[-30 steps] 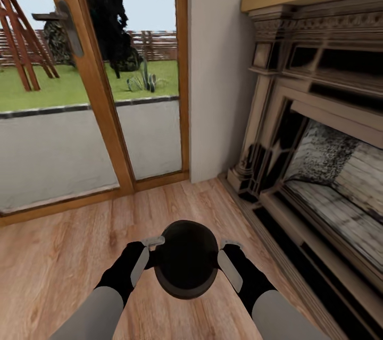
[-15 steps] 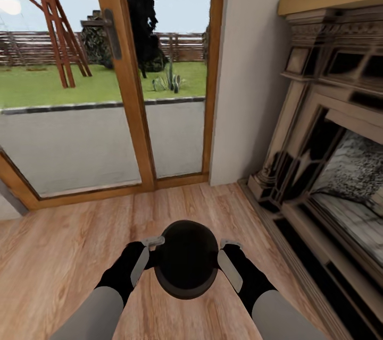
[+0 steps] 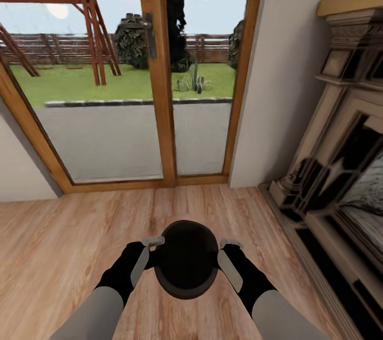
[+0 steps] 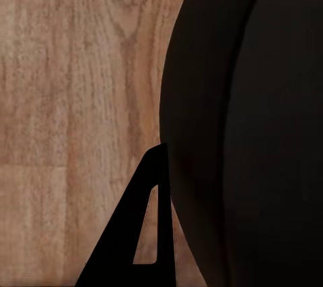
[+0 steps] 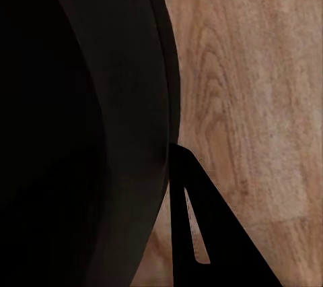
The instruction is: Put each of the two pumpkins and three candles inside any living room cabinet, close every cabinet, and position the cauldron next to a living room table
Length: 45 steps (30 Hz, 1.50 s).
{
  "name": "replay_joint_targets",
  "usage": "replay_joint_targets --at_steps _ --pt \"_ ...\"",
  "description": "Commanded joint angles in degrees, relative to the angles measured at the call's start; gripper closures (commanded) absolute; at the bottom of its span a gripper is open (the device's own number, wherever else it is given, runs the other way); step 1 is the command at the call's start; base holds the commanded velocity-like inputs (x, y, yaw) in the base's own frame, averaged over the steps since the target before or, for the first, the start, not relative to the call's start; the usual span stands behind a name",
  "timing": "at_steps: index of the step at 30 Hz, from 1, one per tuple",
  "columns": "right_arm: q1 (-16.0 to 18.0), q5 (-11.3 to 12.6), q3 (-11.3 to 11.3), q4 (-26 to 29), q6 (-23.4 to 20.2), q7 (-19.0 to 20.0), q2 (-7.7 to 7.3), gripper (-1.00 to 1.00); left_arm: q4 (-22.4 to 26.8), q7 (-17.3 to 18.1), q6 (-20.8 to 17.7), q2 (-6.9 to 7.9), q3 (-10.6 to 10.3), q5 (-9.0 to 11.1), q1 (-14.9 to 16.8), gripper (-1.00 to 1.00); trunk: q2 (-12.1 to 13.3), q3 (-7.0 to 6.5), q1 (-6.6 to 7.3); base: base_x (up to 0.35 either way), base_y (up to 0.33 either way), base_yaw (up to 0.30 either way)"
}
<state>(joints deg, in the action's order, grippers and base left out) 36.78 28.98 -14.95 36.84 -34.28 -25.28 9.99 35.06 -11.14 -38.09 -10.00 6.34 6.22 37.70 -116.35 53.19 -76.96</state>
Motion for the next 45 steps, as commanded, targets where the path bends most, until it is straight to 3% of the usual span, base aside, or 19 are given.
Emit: replay_joint_targets --at_steps 1,13,24,40,45 --pt "0.04 0.82 -0.43 0.07 0.46 0.06 0.01 1.00 -0.08 -0.03 -0.01 0.00 -0.01 0.11 0.03 1.00 0.00 -0.01 0.00 -0.024 0.000 0.283" --pt "0.04 0.39 -0.46 0.07 0.44 0.06 0.01 1.00 0.11 -0.02 -0.05 0.00 -0.01 0.11 0.01 1.00 0.00 -0.02 0.00 -0.003 0.000 0.284" --pt "0.04 0.29 -0.45 0.10 0.44 0.10 0.01 1.00 0.26 -0.26 -0.24 0.00 -0.07 0.11 0.08 1.00 4.41 -2.00 2.42 0.000 0.000 0.274" --pt "0.04 0.25 -0.43 0.16 0.44 0.41 0.01 1.00 0.33 -0.28 -0.24 0.00 0.05 0.11 0.10 1.00 10.82 -4.87 5.93 0.000 0.000 0.099" --pt "0.04 0.28 -0.43 0.16 0.44 0.41 0.01 1.00 0.51 -0.22 -0.19 0.00 0.07 0.11 0.07 1.00 10.82 -4.87 5.93 0.000 0.000 0.285"
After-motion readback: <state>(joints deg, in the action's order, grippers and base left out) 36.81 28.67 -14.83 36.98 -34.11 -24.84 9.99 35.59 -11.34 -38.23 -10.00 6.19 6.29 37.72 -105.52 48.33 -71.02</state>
